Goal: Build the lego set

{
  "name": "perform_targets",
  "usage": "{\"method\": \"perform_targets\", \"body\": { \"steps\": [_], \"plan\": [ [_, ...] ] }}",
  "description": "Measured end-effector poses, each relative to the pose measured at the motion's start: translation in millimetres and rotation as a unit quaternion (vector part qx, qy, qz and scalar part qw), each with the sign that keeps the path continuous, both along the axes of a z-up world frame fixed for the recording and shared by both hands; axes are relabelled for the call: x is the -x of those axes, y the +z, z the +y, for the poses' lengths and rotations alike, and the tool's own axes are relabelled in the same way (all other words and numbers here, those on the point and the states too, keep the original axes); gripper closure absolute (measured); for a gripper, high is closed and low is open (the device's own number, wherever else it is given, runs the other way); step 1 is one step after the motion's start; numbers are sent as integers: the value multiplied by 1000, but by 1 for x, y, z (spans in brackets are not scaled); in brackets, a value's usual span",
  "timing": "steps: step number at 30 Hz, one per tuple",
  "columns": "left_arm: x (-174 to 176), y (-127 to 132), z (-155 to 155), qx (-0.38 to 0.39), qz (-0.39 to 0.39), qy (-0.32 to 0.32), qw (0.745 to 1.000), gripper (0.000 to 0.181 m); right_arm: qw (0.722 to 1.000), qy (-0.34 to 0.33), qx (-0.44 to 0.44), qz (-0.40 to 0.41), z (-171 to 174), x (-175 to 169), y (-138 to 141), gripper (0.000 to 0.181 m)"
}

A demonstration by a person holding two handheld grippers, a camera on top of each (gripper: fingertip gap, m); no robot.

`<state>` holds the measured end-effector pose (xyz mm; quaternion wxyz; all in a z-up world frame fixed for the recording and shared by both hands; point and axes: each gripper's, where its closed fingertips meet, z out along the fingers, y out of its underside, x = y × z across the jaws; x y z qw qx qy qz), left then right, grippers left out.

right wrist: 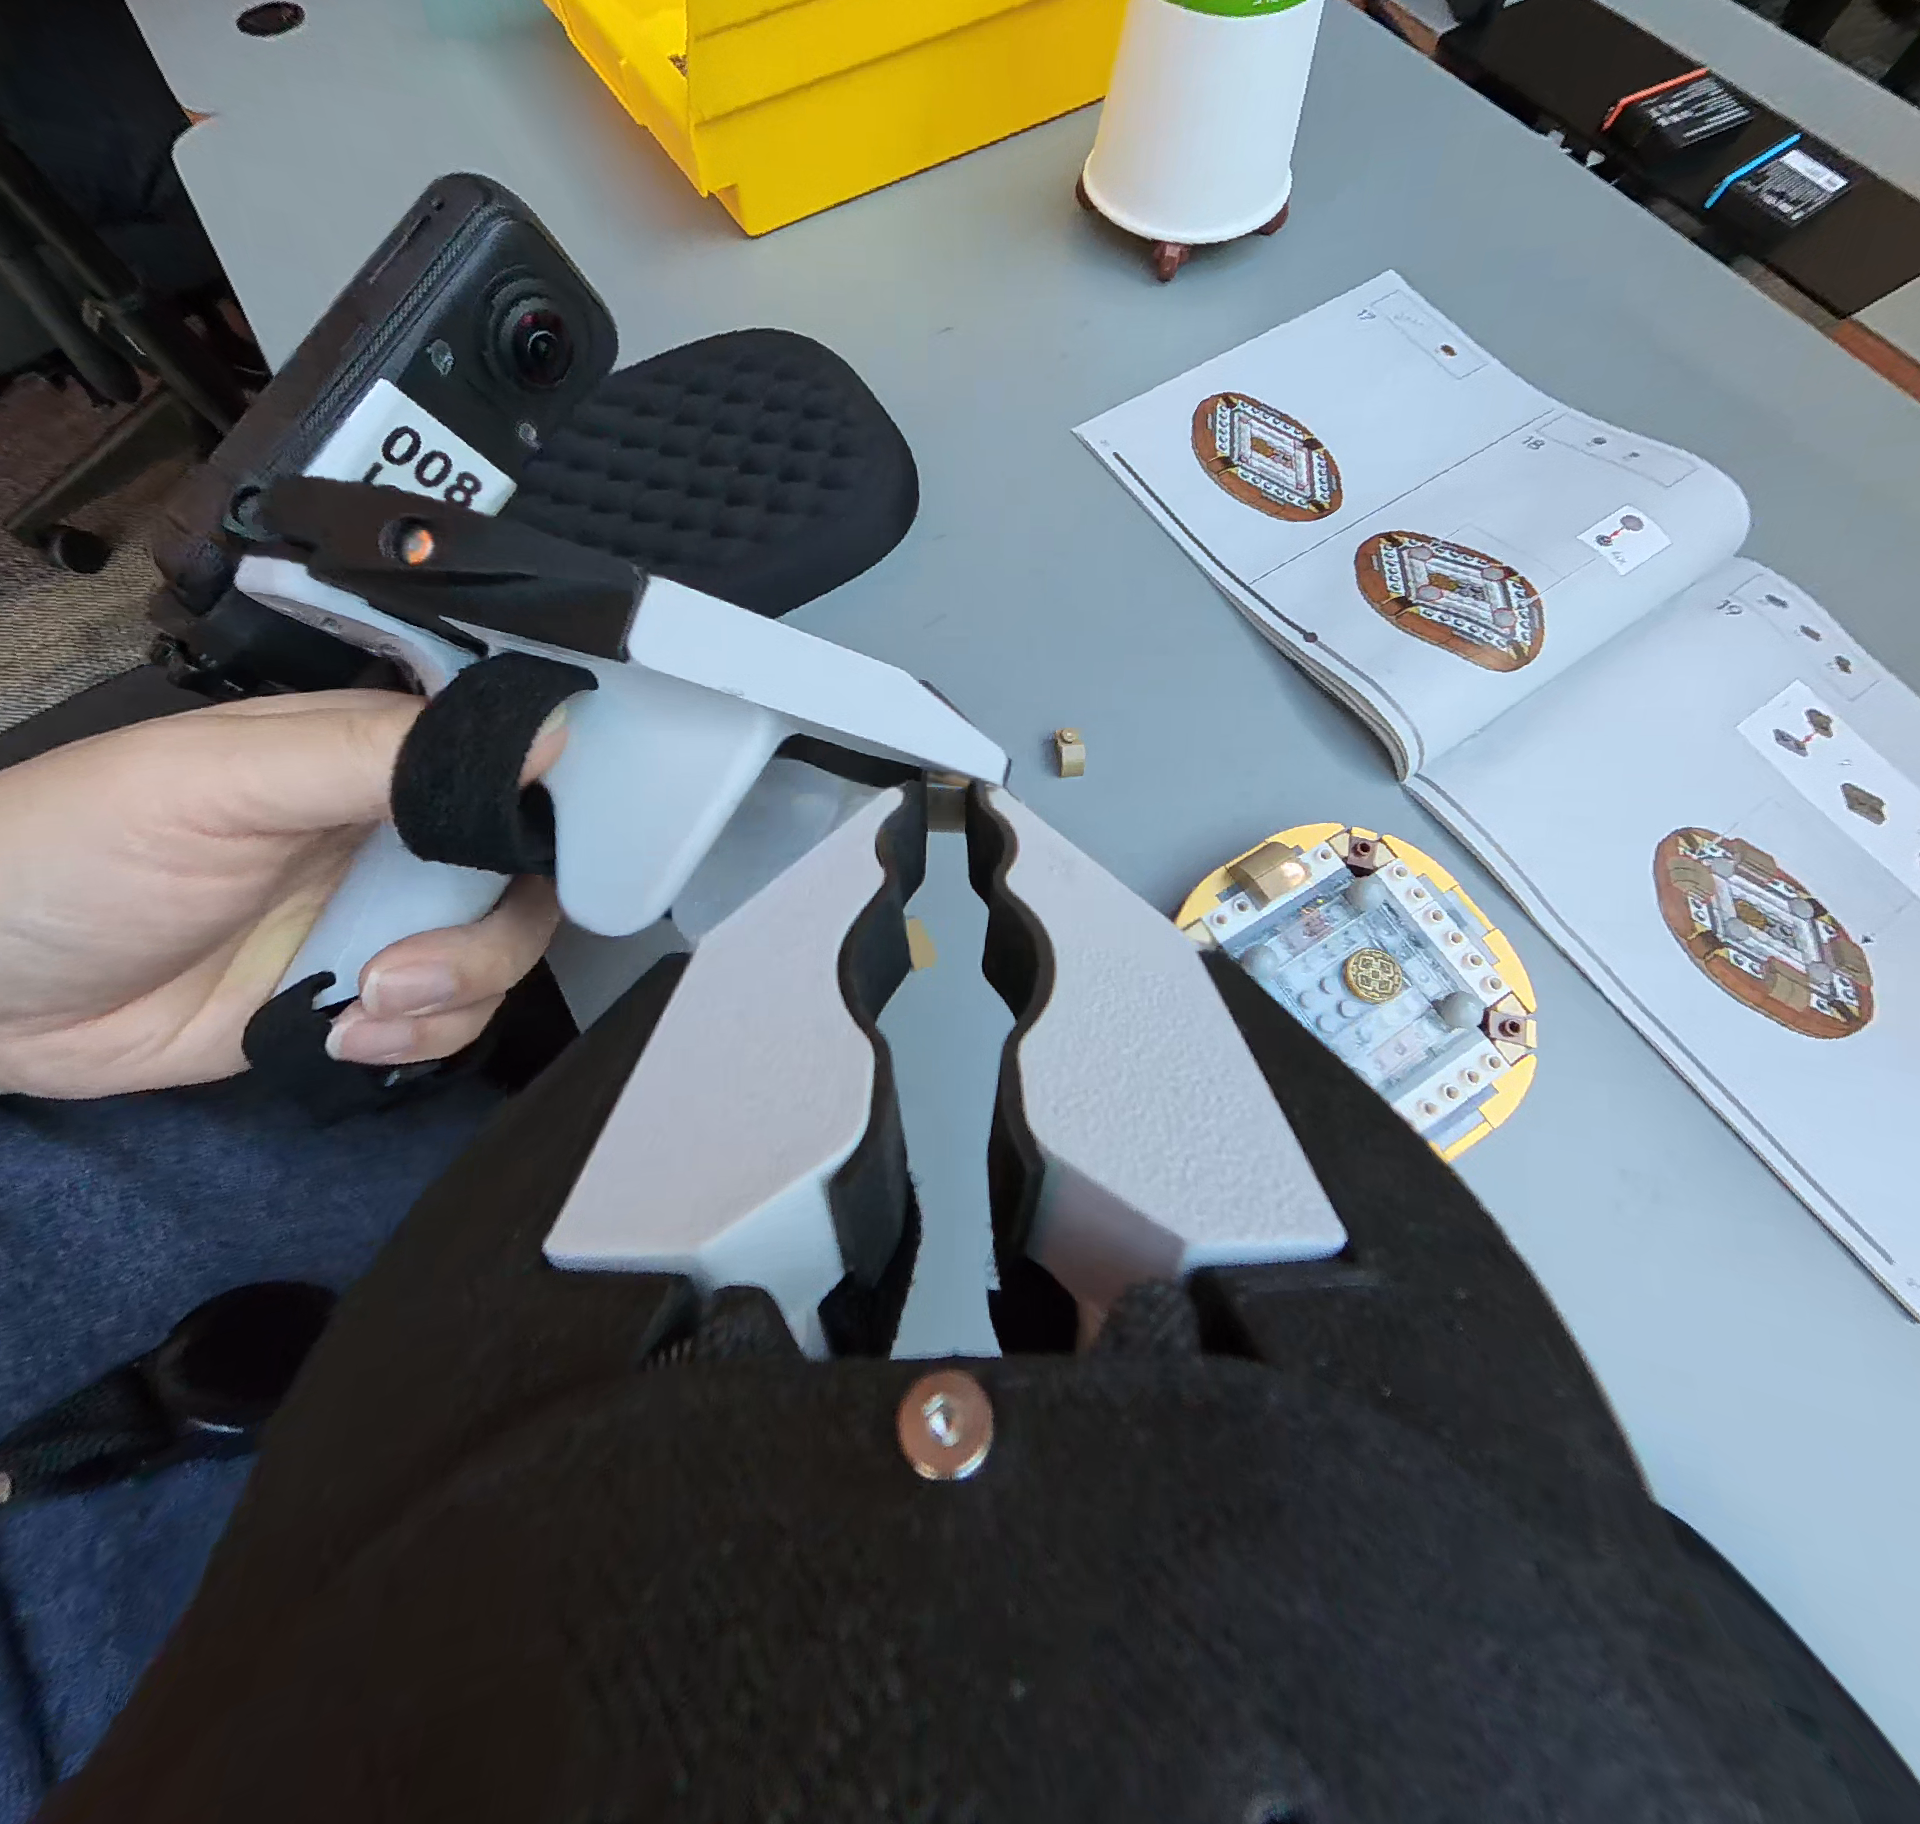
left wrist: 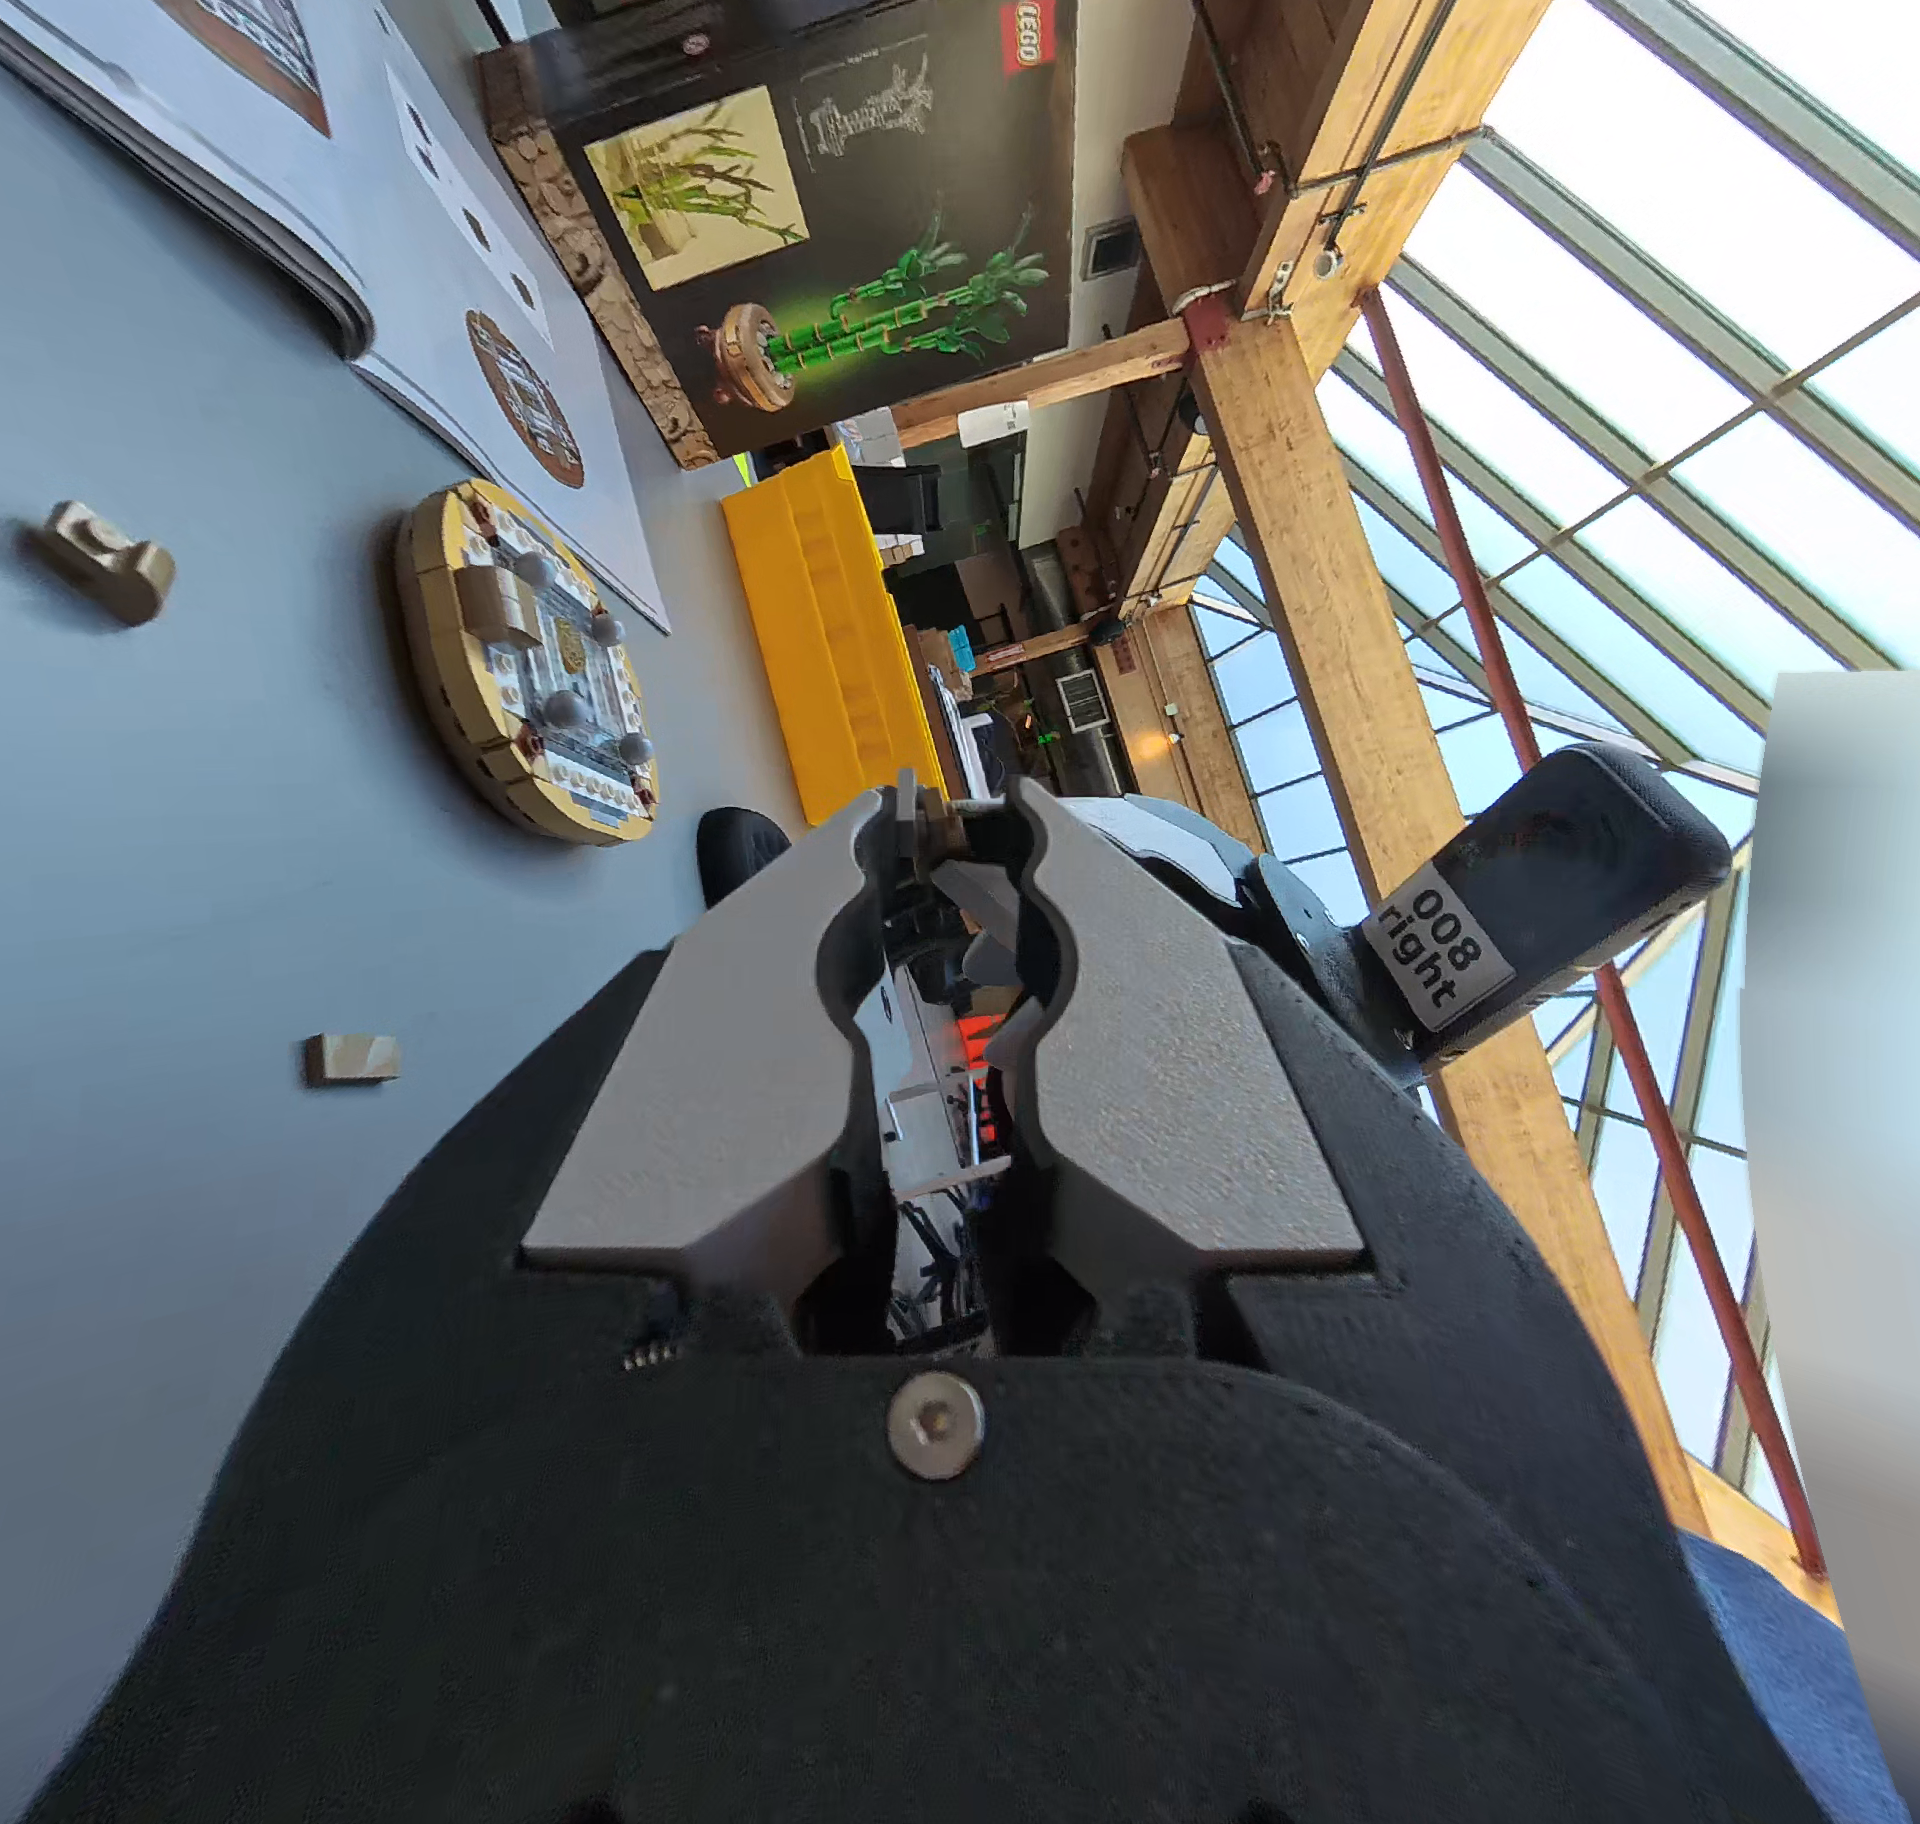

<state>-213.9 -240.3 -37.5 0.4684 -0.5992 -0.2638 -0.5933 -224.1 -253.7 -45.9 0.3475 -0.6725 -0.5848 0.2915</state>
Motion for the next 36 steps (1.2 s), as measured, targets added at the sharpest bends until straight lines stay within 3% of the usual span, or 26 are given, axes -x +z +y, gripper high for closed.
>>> {"method": "perform_targets", "body": {
  "steps": [1, 7, 14, 20, 24, 36],
  "plan": [
    [-1, 0, 0, 2, -5, -1, 1000, 163, 1000, 1, -2, -5, 1, -1, -1, 174],
    [2, -2, 2, 7, -29, 4, 1000, 155, 1000, 7, 7, -15, -1, 1, -6, 174],
    [3, -3, 2, 10, -44, 2, 999, 162, 1000, 4, 5, -4, 1, 2, -5, 174],
    [3, -5, 3, 12, -49, 3, 999, 153, 1000, -2, 9, -20, 2, 2, -11, 174],
    [6, -10, 2, 17, -47, 9, 999, 171, 1000, 0, 8, -18, -1, 4, -8, 174],
    [5, -14, 0, 20, -67, 3, 998, 174, 1000, 13, -7, -21, -3, 3, -11, 174]
  ]
}}
